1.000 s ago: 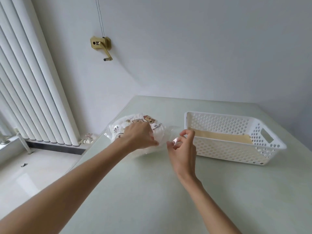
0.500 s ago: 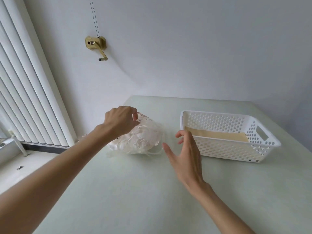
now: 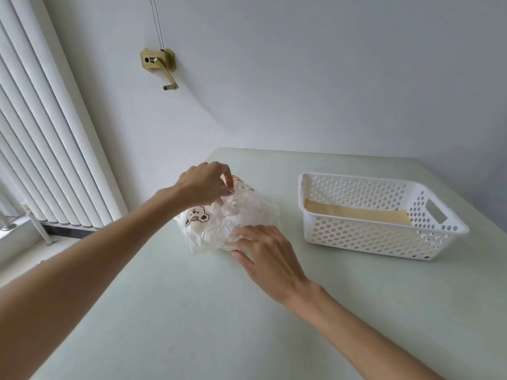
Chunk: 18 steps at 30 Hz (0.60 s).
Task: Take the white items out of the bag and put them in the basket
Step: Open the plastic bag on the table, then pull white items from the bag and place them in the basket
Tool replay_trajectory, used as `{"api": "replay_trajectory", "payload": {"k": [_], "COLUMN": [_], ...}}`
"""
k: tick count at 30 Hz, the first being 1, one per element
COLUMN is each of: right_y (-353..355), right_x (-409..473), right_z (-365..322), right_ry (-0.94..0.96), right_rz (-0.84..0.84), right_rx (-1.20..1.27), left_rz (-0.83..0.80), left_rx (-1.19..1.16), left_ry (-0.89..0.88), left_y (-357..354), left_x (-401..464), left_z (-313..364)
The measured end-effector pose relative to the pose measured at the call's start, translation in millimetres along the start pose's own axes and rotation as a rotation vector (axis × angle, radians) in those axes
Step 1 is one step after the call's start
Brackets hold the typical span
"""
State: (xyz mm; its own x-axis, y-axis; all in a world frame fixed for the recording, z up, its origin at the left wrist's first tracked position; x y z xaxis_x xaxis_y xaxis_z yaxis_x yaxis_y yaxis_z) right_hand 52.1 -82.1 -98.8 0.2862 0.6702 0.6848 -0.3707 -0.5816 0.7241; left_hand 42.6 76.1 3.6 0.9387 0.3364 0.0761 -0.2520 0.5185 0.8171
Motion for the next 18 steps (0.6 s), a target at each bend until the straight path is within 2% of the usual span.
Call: {"api": "replay_trajectory", "payload": {"k": [4, 7, 9, 10, 12, 15, 18], "right_y": [0, 3, 5, 7, 25, 48, 37], "right_x": [-11, -18, -18, -18, -17, -15, -11], "right_z": [0, 16, 26, 29, 34, 43, 40], "right_ry": [0.117, 0.073, 0.142, 0.191, 0.157, -0.114, -0.237], "right_rz": [-0.119, -0.169, -0.192, -0.206, -0.254, -0.152, -0.134], "right_rx": [-0.009, -0.065, -0.094, -0.095, 0.0, 0.113, 0.025], "left_rz": [0.127, 0.194, 0.213, 0.199, 0.093, -0.056, -0.026], "left_rx": [0.093, 0.162, 0.154, 0.098, -0.142, -0.436, -0.585], "left_ry": [-0.016, -0.013, -0.034, -0.032, 0.021, 0.146, 0.175], "left_y": [25, 43, 37, 30, 10, -17, -28], "left_x": [11, 16, 14, 13, 9, 2, -5], "left_z": [7, 10, 10, 8, -2, -21, -32]}}
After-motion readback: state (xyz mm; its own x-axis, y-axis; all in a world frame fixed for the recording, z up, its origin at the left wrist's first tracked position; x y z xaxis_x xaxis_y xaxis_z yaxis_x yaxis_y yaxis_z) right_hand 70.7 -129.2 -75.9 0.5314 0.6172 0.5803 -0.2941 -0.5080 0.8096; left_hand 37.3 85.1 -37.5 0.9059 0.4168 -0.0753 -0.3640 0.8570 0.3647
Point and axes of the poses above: each hand's wrist, its own x-axis towards the middle knuckle, its own y-axis out of the back of the hand, z = x × y, the point moved 2 cm from there along x, towards the middle knuckle, and after that the axes turned 15 degrees about -x, right-handed, at the moved point
